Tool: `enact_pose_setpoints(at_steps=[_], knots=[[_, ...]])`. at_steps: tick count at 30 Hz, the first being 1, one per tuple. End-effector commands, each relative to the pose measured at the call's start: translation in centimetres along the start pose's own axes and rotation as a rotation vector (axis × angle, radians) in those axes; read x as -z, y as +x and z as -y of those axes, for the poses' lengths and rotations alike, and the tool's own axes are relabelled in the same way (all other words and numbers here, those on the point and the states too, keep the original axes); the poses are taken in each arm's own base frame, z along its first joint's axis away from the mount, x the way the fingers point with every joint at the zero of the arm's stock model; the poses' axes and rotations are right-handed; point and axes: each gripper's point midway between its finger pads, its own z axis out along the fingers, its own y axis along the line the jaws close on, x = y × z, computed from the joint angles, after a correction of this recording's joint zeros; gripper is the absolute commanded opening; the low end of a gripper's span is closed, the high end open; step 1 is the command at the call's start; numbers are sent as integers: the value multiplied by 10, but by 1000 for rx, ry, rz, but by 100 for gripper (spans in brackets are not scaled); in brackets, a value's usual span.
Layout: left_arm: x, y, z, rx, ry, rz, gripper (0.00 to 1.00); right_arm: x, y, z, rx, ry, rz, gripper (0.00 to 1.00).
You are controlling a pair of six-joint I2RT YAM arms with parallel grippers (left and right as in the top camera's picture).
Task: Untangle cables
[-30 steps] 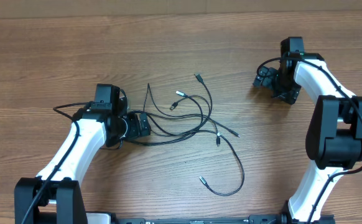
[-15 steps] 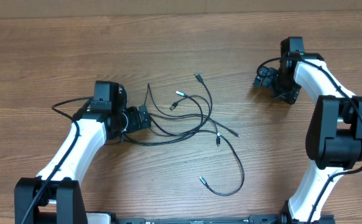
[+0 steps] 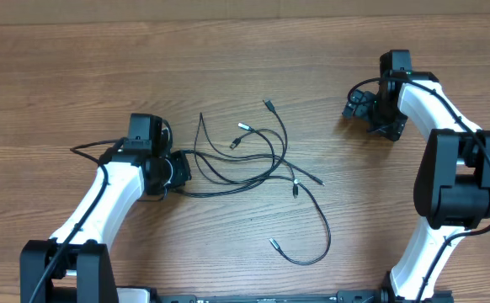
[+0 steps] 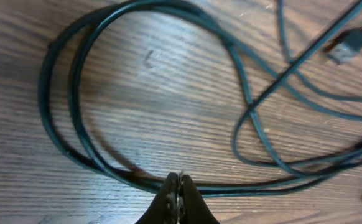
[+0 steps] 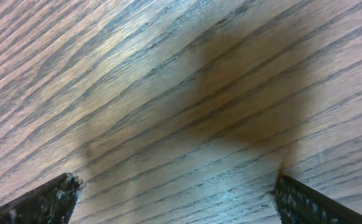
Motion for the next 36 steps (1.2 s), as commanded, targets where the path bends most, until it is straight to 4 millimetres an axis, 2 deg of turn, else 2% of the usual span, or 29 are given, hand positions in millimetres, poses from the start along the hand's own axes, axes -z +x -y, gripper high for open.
enact_pose_setpoints(at_steps=[1, 3, 5, 7, 8, 11, 14, 16, 18, 25, 32, 36], knots=[[-10, 13, -19, 26, -60, -23, 14, -1, -5, 1, -6, 3, 10, 100], [-16, 18, -26, 27, -83, -22, 20, -1, -5, 1, -6, 3, 9, 100], [-18, 18, -35, 27, -121, -6, 21, -1, -5, 1, -6, 3, 9, 100], [-17, 10, -45, 23, -182, 35, 7, -1, -5, 1, -6, 3, 9, 100], [-15, 4, -50, 21, -215, 65, 4, -1, -5, 1, -6, 3, 9, 100], [-12, -14, -55, 14, -253, 151, 4, -1, -5, 1, -6, 3, 9, 100], [-12, -25, -48, 13, -219, 192, 5, -1, -5, 1, -6, 3, 9, 100], [-13, -26, -44, 34, -197, 196, 11, -1, -5, 1, -6, 3, 9, 100], [-13, -23, -44, 54, -198, 186, 24, -1, -5, 1, -6, 4, 9, 100], [-17, -2, -55, 61, -238, 111, 31, -1, -5, 1, -6, 4, 9, 100], [-23, 3, -56, 60, -222, 110, 27, -1, -5, 1, -6, 3, 9, 100], [-23, 3, -54, 60, -213, 108, 7, -1, -5, 1, -6, 3, 9, 100]])
